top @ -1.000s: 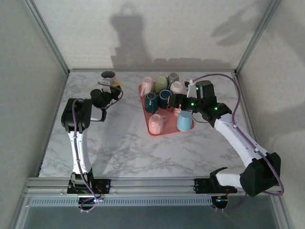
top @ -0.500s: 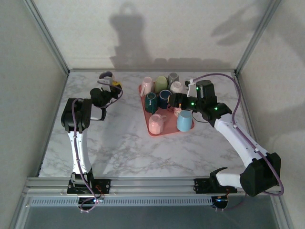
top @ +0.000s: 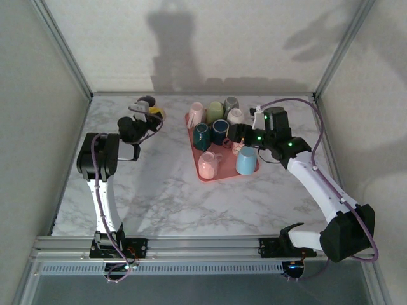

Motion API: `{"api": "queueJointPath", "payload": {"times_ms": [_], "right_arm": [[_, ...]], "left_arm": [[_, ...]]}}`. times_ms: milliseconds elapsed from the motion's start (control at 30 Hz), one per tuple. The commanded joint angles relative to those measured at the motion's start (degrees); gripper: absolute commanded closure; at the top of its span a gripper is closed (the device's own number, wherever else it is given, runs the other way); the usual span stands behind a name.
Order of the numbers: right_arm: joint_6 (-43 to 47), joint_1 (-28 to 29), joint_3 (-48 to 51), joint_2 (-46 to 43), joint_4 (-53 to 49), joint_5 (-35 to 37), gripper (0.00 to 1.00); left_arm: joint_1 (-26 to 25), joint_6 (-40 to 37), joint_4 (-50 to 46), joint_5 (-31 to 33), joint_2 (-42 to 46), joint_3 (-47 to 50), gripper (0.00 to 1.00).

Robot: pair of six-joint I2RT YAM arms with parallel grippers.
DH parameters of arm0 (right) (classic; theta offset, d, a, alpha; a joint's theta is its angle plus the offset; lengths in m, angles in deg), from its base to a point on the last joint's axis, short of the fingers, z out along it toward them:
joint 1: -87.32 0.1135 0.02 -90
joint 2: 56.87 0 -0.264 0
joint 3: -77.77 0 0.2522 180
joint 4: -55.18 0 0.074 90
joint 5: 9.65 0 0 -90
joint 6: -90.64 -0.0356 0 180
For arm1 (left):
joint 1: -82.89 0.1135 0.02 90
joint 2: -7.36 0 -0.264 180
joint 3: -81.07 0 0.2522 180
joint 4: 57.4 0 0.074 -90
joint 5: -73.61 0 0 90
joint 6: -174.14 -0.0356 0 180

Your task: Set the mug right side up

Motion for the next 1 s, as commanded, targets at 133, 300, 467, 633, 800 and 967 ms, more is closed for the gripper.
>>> {"api": "queueJointPath", "payload": {"times_ms": [133, 300, 467, 633, 800, 967], "right_arm": [[5.25, -0.62, -1.27, -2.32, -10.55, 6.85, 0.33], [10.24, -0.81, -1.36, -4.66, -17.49, 12.99, 0.33], [18.71, -1.10, 0.05, -7.26, -20.99, 11.29, 0.33], [31.12, -1.10, 2.01, -8.22, -18.00, 4.10, 0.33], [45.59, -1.13, 2.88, -5.41, -12.20, -0.52, 0.34], [71.90, -1.11, 4.99, -0.62, -7.79, -10.42, 0.30]], "left_arm": [[-1.98, -0.31, -11.58, 3.83, 13.01, 4.09, 0.60], [-7.97, -5.70, -30.83, 7.36, 25.41, 6.02, 0.55], [-13.18, -3.89, -43.10, 9.42, 36.93, 8.63, 0.49], [-13.82, 6.20, -53.90, 6.28, 42.82, 8.10, 0.45], [-15.04, 11.83, -61.37, 6.41, 48.83, 8.65, 0.45], [-15.03, 18.26, -67.08, 6.92, 54.28, 10.48, 0.44]]}}
